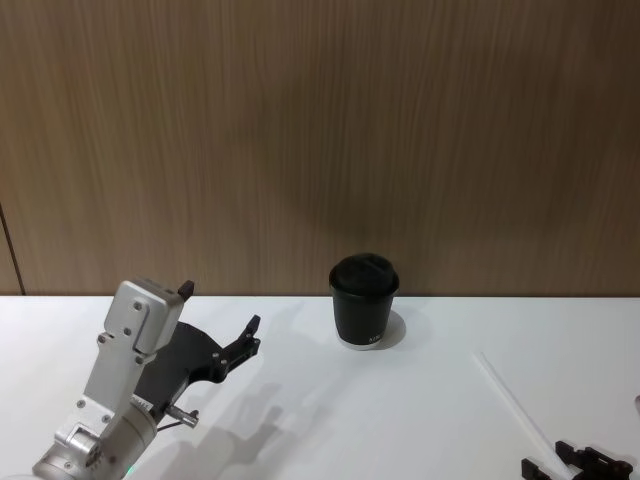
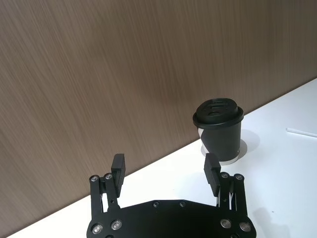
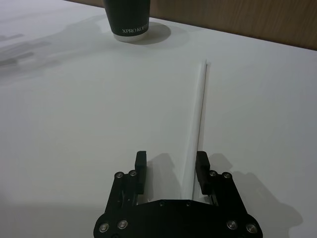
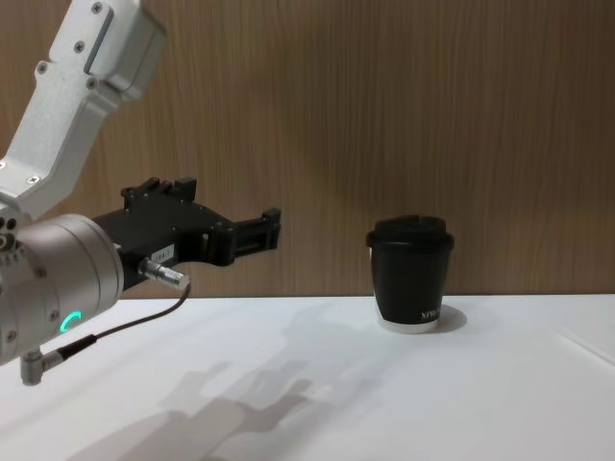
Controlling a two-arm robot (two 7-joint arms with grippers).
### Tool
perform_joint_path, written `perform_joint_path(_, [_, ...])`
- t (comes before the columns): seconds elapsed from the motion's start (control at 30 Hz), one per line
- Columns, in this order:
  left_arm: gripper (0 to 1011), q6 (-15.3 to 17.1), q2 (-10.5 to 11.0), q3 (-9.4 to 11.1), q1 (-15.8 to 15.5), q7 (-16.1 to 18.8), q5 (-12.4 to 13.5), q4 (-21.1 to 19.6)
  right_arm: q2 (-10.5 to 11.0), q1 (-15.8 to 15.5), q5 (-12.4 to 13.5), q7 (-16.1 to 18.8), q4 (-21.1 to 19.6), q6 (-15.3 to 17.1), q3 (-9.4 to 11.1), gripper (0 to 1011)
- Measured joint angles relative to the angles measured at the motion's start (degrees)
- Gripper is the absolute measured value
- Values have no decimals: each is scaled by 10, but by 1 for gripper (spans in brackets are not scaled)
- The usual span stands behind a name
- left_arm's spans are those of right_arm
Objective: Pick up the straw with one hand, pass it to the other hand, and insert it into the cup.
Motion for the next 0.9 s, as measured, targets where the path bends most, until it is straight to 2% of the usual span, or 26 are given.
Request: perform_joint_path(0.9, [1002,0,0,0,0,0,0,0,0,-1,0,0,0,1,0,427])
